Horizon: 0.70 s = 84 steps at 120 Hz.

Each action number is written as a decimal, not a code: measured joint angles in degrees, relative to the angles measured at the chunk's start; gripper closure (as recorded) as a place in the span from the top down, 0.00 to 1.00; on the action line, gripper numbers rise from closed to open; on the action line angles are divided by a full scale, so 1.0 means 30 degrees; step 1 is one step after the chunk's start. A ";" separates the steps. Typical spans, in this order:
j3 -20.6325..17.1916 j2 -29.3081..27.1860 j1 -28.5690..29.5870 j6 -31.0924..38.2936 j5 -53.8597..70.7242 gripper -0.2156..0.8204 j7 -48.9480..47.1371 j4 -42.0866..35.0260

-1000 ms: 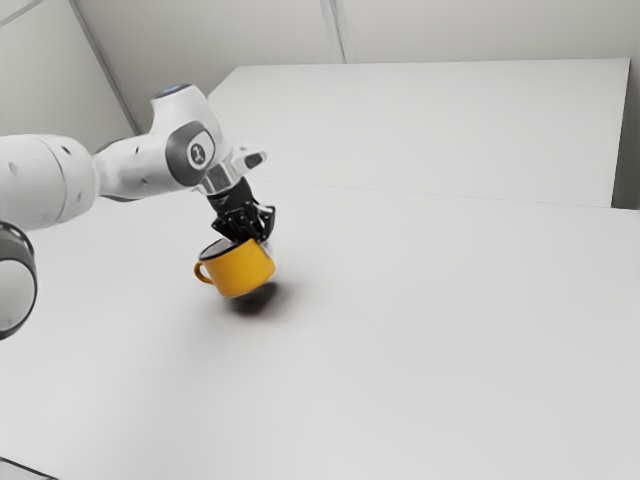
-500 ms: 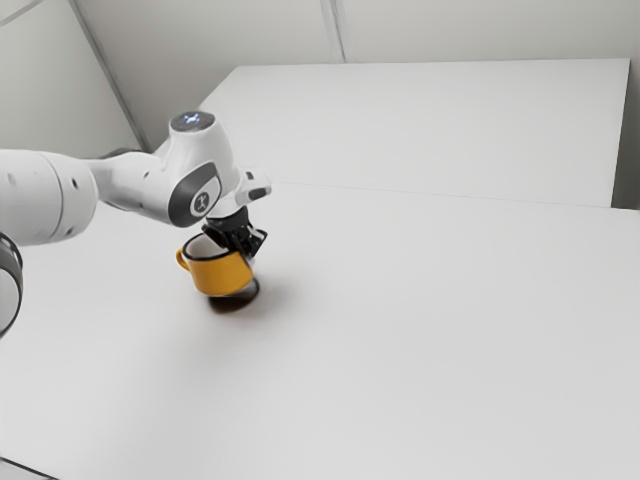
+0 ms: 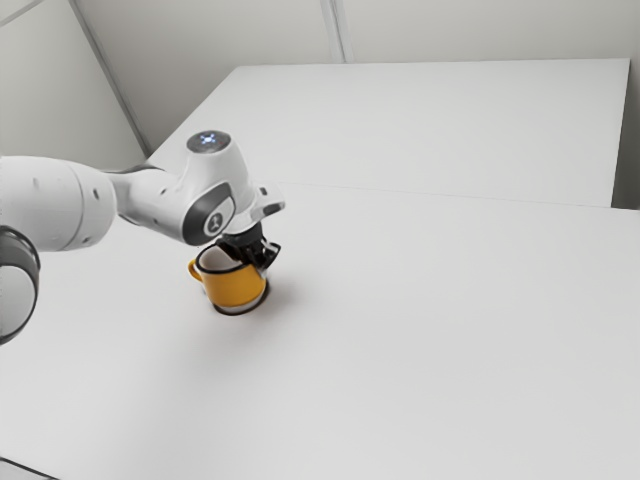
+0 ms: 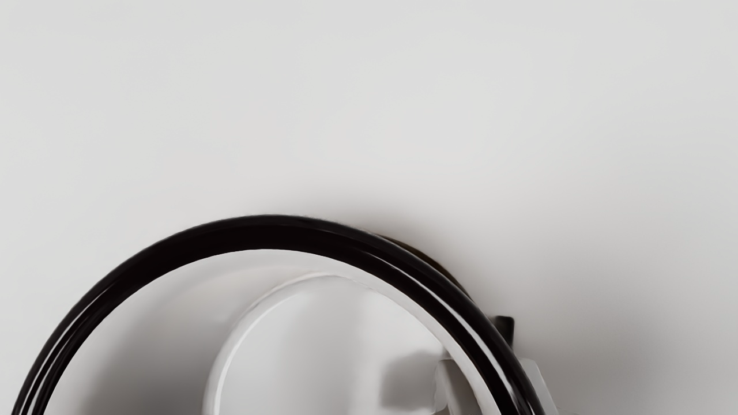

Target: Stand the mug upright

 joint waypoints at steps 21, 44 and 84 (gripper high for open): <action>-0.0313 -0.0071 -0.0015 0.0061 -0.0485 0.39 0.0177 0.0040; -0.0308 -0.1376 -0.0012 -0.0386 -0.0529 0.63 0.0443 0.0131; 0.0038 -0.2612 -0.0140 -0.4117 -0.0665 0.76 0.0746 0.3720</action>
